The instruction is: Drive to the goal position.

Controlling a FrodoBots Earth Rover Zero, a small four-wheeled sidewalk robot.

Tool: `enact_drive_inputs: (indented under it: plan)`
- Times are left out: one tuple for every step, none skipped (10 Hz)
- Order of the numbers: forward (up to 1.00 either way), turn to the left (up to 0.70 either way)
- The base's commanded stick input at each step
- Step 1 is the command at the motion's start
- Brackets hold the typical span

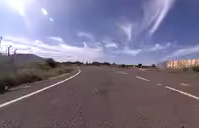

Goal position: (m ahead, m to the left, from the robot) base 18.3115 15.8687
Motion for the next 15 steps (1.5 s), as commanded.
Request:
enact_drive_inputs:
  plan:
    - [1.0,0.0]
    - [1.0,0.0]
    - [1.0,0.0]
    - [1.0,0.0]
    - [1.0,0.0]
    - [1.0,0.0]
    - [1.0,0.0]
    - [1.0,0.0]
    - [1.0,0.0]
    - [1.0,0.0]
    - [1.0,0.0]
    - [1.0,0.0]
    - [1.0,0.0]
    - [1.0,0.0]
    - [1.0,0.0]
